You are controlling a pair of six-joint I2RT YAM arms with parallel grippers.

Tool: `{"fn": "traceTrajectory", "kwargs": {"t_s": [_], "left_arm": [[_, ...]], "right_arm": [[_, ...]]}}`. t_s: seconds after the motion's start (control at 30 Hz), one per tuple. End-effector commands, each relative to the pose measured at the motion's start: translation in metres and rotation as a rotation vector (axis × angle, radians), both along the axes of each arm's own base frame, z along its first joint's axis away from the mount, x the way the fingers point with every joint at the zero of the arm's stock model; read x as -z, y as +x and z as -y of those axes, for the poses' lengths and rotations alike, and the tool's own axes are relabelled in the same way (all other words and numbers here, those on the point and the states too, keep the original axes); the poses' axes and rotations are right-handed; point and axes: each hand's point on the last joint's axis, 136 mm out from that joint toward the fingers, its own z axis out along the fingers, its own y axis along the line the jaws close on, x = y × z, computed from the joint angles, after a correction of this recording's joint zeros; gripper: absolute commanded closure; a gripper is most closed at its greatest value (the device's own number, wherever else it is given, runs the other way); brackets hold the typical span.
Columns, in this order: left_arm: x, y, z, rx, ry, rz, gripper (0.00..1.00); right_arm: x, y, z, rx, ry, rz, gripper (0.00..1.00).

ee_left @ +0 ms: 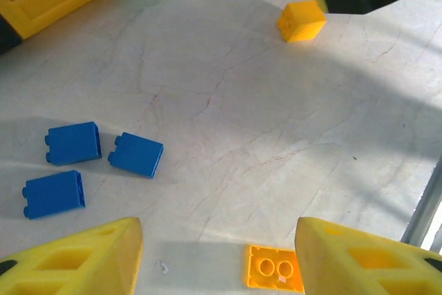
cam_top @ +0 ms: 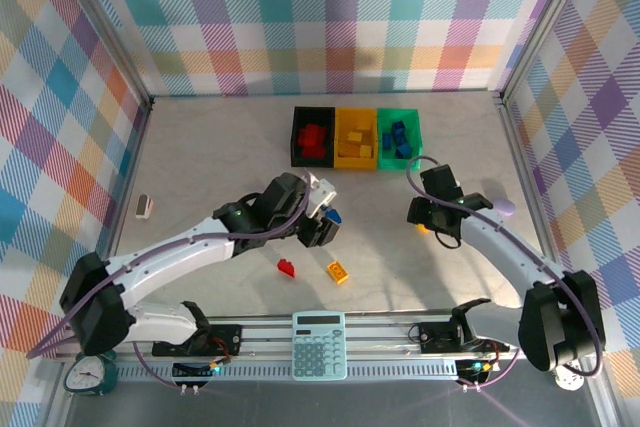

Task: Sort the legos into containers by color

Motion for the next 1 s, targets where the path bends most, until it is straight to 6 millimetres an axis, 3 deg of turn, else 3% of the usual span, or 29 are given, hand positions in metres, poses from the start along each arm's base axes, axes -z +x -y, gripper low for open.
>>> {"fn": "traceTrajectory", "kwargs": {"t_s": [0.0,0.13,0.47,0.97], "left_arm": [[-0.016,-0.015,0.004,0.025,-0.095,0.006,0.4],[-0.01,-0.024,-0.004,0.019,-0.092,-0.009,0.4],[-0.006,-0.024,-0.005,0.014,-0.077,-0.005,0.4],[-0.005,-0.022,-0.002,0.02,-0.063,-0.004,0.4]], "right_arm": [[0.003,0.016,0.004,0.061,-0.012,0.019,0.33],[0.016,0.022,0.008,0.085,-0.034,-0.009,0.35],[0.042,0.033,0.001,0.082,0.004,-0.047,0.41],[0.053,0.036,-0.003,0.043,0.016,-0.07,0.55]]}}
